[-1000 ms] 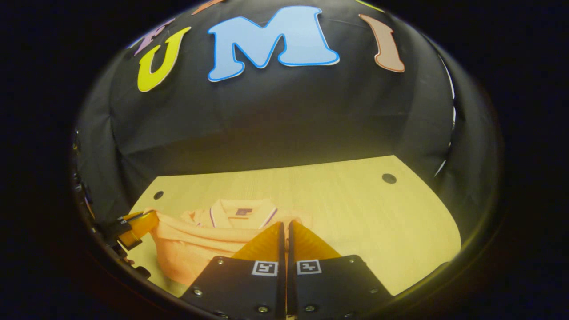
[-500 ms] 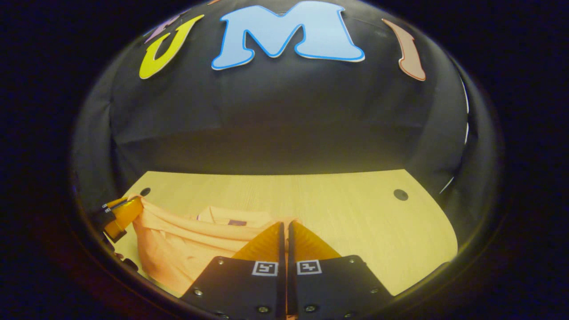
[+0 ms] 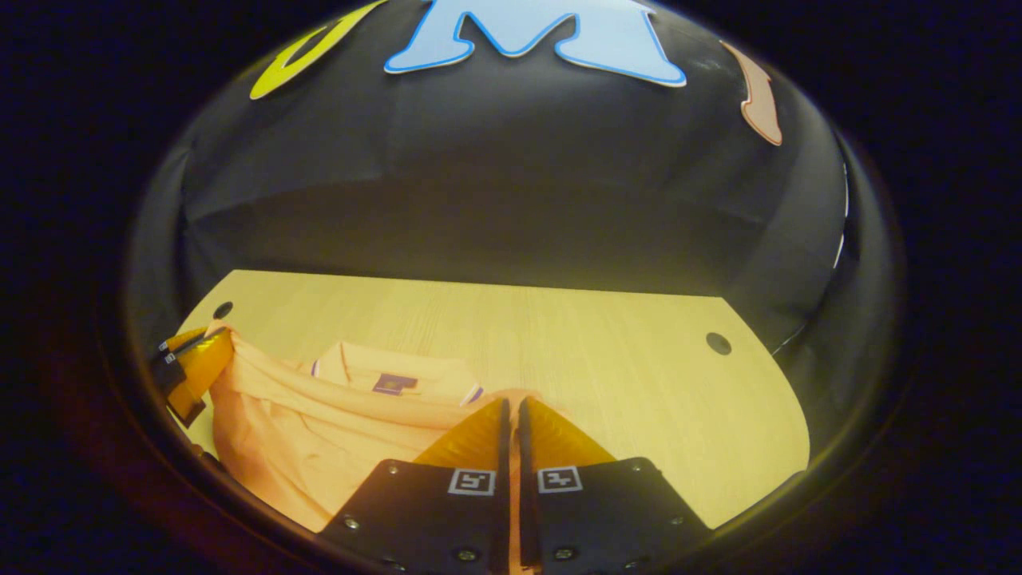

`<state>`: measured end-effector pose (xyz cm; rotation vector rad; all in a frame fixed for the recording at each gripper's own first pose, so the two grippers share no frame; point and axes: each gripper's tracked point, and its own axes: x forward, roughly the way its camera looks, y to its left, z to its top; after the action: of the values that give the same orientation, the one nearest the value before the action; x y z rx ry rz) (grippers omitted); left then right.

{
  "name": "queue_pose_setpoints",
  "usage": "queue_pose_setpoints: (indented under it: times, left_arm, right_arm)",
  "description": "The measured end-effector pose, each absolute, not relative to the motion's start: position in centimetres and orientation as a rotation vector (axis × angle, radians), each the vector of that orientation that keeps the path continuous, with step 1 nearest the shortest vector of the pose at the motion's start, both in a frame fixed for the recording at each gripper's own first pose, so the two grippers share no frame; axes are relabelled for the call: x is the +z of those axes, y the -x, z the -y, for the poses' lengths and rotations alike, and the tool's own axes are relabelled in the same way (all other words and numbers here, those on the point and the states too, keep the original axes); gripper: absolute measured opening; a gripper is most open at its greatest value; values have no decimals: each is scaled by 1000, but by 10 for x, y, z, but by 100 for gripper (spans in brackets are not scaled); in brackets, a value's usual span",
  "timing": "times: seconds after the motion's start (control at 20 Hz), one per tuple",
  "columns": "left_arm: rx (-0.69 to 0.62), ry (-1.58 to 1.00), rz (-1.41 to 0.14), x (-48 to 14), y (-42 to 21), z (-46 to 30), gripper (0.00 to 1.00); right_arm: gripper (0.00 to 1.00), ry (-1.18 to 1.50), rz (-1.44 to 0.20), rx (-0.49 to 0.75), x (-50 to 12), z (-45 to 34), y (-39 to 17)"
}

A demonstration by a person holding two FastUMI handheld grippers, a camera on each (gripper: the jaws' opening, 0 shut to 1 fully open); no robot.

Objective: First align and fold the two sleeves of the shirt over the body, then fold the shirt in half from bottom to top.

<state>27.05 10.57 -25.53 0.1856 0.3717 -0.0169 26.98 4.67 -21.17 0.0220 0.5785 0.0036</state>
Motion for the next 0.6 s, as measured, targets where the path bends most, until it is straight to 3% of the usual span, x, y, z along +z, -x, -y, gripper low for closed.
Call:
queue_pose_setpoints:
  times: [0.2,0.25,0.3,0.35,0.4,0.45,0.5,0.55,0.6]
  left_arm:
    - [-6,-183,-378,-251,-265,-101,19]
    - [-2,-179,-376,-248,-262,-100,13]
    - [10,-179,-368,-242,-261,-100,28]
    - [13,-171,-360,-236,-257,-99,29]
    - [16,-160,-352,-230,-253,-97,46]
    - [15,-153,-344,-224,-248,-95,54]
    - [23,-155,-334,-217,-243,-94,63]
    - [21,-156,-329,-212,-238,-93,65]
    - [22,-156,-322,-206,-233,-92,71]
  right_arm:
    - [11,37,-598,18,-215,-49,-260]
    - [14,58,-600,24,-212,-47,-254]
    - [18,81,-601,28,-209,-44,-249]
    - [22,98,-598,35,-206,-42,-244]
    - [29,105,-583,39,-198,-40,-240]
    - [34,104,-567,53,-193,-35,-241]
    - [46,103,-555,63,-185,-43,-232]
    - [50,102,-541,73,-178,-43,-228]
    - [63,99,-527,83,-171,-42,-221]
